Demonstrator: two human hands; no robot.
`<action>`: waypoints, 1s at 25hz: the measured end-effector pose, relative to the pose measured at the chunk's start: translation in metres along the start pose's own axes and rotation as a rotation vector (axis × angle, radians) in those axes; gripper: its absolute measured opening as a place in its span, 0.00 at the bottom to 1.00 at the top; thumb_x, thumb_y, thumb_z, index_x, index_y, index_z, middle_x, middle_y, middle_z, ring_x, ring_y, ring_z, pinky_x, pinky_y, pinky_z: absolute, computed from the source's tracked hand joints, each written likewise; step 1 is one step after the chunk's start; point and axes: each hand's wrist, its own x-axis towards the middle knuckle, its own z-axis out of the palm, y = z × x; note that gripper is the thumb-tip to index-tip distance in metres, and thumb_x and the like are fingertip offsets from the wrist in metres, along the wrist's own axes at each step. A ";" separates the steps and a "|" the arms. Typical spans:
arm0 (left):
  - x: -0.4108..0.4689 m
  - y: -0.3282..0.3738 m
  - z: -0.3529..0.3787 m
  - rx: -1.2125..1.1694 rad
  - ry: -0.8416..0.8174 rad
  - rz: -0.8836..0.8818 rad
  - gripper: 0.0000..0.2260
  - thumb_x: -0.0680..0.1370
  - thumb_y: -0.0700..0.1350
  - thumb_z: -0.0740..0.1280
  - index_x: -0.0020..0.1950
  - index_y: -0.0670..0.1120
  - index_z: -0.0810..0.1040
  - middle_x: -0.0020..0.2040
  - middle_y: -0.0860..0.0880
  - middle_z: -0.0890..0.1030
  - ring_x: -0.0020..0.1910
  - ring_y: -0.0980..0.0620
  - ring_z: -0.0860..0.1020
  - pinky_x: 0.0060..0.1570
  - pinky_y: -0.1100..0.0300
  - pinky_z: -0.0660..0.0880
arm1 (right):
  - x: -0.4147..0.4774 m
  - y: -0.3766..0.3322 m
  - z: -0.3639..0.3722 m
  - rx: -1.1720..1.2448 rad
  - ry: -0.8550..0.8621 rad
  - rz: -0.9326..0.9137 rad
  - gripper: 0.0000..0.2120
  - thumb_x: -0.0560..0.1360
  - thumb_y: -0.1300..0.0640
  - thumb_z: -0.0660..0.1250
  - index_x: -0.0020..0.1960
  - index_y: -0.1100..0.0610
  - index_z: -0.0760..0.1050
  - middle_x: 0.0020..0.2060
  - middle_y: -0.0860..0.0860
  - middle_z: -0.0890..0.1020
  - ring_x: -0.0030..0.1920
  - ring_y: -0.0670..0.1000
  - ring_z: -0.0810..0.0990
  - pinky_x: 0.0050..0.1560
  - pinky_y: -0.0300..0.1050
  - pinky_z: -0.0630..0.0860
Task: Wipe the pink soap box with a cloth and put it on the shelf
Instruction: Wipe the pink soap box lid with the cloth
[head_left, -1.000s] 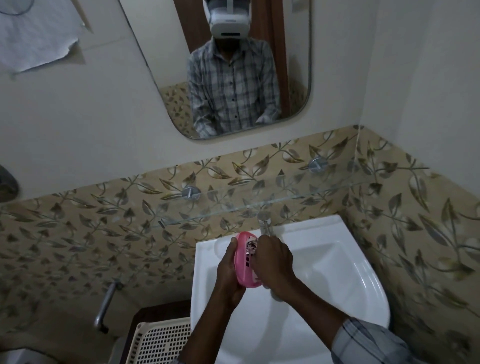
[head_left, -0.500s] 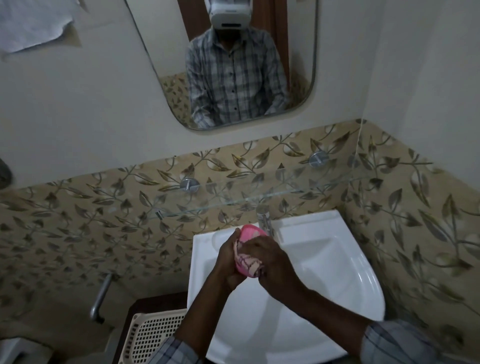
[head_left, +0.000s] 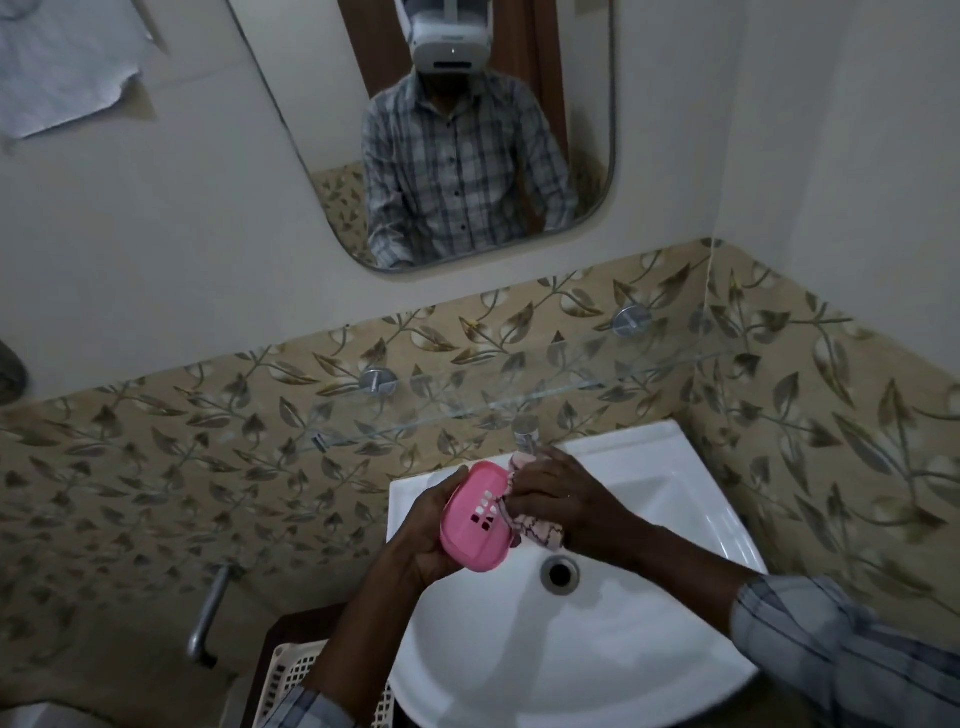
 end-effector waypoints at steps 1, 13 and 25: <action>-0.002 0.001 -0.002 0.003 -0.010 -0.015 0.24 0.72 0.52 0.71 0.58 0.34 0.80 0.50 0.34 0.82 0.45 0.38 0.81 0.48 0.48 0.80 | -0.001 0.002 -0.001 -0.012 0.005 0.003 0.12 0.72 0.68 0.73 0.55 0.60 0.83 0.52 0.58 0.84 0.56 0.57 0.81 0.68 0.61 0.69; -0.004 -0.005 -0.009 0.020 -0.028 0.035 0.29 0.78 0.59 0.61 0.64 0.35 0.79 0.56 0.32 0.81 0.49 0.36 0.82 0.53 0.45 0.79 | 0.007 -0.009 -0.011 -0.039 0.071 0.197 0.16 0.67 0.71 0.77 0.54 0.63 0.84 0.51 0.58 0.86 0.53 0.58 0.84 0.56 0.53 0.81; -0.004 -0.040 0.008 0.193 0.152 0.306 0.23 0.81 0.58 0.59 0.65 0.42 0.80 0.59 0.36 0.82 0.55 0.38 0.82 0.54 0.47 0.80 | 0.043 -0.040 -0.006 0.063 -0.115 1.060 0.15 0.76 0.65 0.66 0.62 0.60 0.78 0.58 0.58 0.83 0.59 0.56 0.82 0.53 0.44 0.79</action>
